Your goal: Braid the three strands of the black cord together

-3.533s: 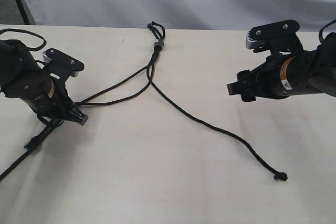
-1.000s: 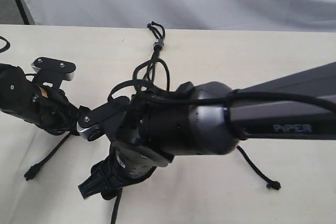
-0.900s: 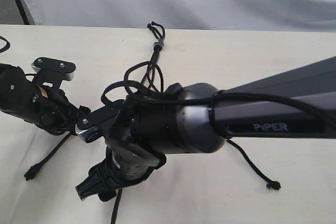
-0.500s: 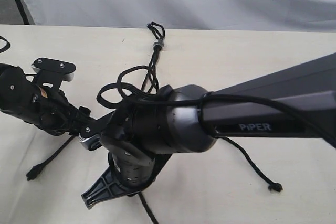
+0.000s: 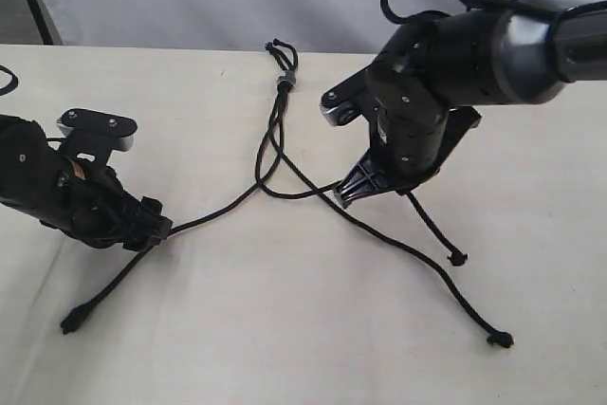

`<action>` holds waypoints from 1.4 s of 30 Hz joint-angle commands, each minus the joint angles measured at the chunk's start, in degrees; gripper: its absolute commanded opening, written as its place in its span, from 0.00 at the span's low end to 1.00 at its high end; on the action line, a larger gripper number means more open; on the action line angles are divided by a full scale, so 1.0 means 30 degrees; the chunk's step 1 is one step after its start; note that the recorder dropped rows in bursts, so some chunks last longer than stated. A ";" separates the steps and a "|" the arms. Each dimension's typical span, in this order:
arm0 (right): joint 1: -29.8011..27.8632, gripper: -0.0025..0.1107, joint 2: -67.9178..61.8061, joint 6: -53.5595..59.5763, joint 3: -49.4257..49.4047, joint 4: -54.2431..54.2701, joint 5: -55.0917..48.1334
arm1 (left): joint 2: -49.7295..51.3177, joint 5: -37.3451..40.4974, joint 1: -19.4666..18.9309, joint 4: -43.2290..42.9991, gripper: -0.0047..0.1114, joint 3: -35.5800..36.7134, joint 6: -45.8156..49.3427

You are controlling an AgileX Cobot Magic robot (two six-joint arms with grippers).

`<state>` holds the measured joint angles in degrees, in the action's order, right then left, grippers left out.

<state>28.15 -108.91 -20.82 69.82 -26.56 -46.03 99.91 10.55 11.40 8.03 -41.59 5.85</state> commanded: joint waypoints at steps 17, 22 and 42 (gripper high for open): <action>0.5479 0.03 -0.1096 1.0763 0.0000 1.0873 -0.2476 | 0.0021 0.0026 -0.0067 0.0093 0.69 0.0056 -0.0127; 0.4474 0.03 0.0983 0.7268 0.0000 0.6722 -0.2142 | 0.0021 0.0026 -0.0067 0.0093 0.69 0.0056 -0.0127; -0.2519 0.03 -0.1753 0.6940 0.0000 0.6464 -0.1705 | 0.0021 -0.0025 -0.0067 0.0093 0.69 0.0056 -0.0127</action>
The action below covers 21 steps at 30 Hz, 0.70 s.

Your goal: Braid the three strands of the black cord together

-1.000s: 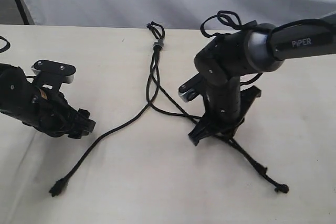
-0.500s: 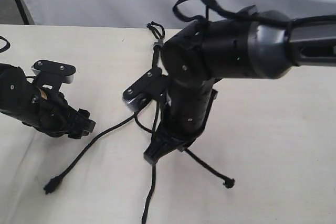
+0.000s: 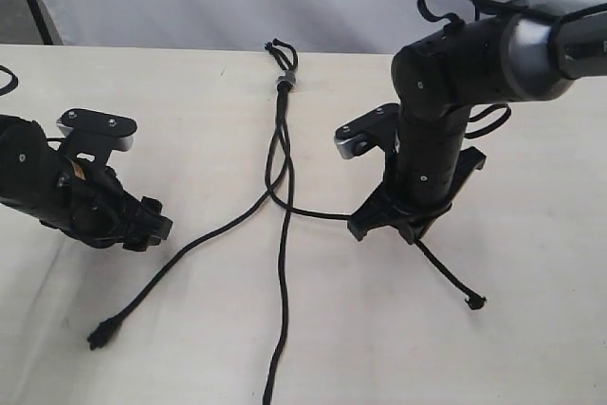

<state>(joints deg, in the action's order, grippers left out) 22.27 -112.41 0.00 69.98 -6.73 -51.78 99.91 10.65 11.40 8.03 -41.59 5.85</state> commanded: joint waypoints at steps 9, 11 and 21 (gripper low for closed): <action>-0.0505 0.14 -0.1235 -0.1777 -0.0051 -0.1672 0.0214 | 0.0021 -0.0058 -0.0067 0.0134 0.69 0.0056 -0.0127; -0.0465 0.26 -0.1235 -0.2519 -0.0051 -0.2412 0.0158 | 0.0021 -0.0058 -0.0067 0.0134 0.69 0.0056 -0.0127; -0.0949 0.56 0.2405 -0.2881 -0.0051 -0.3589 0.2100 | -0.1377 0.2058 0.0333 0.0134 0.69 0.0022 -0.0127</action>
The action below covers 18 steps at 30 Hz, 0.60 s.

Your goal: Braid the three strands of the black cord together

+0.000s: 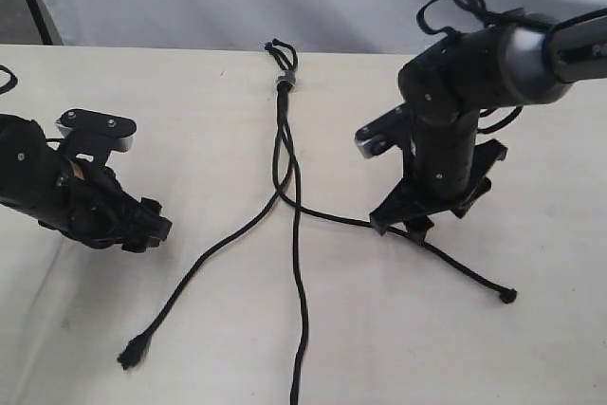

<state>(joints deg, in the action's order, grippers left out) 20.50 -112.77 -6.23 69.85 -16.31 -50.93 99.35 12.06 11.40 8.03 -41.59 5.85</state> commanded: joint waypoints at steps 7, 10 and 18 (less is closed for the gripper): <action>-0.0721 0.56 0.7266 -0.2180 -0.1599 -0.0536 0.7560 | -0.4568 0.2970 0.4435 0.1884 0.69 0.0022 -0.0054; -0.1253 0.56 0.8802 -0.2226 -0.3115 -0.0822 0.8769 | -0.4706 0.1277 0.7076 0.2448 0.69 -0.0397 -0.0054; -0.4220 0.56 0.9968 -0.2565 -0.6612 -0.0818 1.1882 | 0.0057 0.4811 1.0964 0.2270 0.69 -0.5431 -0.0482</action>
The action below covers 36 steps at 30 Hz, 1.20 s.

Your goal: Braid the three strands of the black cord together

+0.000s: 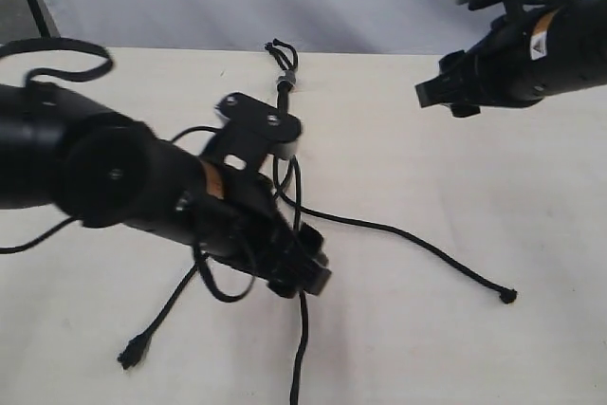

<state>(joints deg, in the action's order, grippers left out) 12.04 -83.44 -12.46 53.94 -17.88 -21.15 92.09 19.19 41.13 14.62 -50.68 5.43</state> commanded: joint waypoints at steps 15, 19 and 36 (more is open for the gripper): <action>-0.2601 0.56 0.0120 -0.0754 -0.2155 -0.0133 0.4725 | 0.5838 0.3829 0.2032 -0.4589 0.69 -0.4592 -0.5529; -0.2601 0.56 0.0120 -0.0983 -0.2155 -0.0133 0.4725 | 0.6203 0.3819 0.2032 -0.4589 0.69 -0.4592 -0.5529; -0.2601 0.56 0.0120 -0.1114 -0.2155 -0.0133 0.4810 | 0.6044 0.5230 0.1858 -0.5660 0.05 -0.4621 -0.5151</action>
<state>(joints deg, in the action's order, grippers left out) 4.68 -83.30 -15.43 47.74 -17.88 -7.62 112.19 32.43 46.90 -0.77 -64.76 -10.24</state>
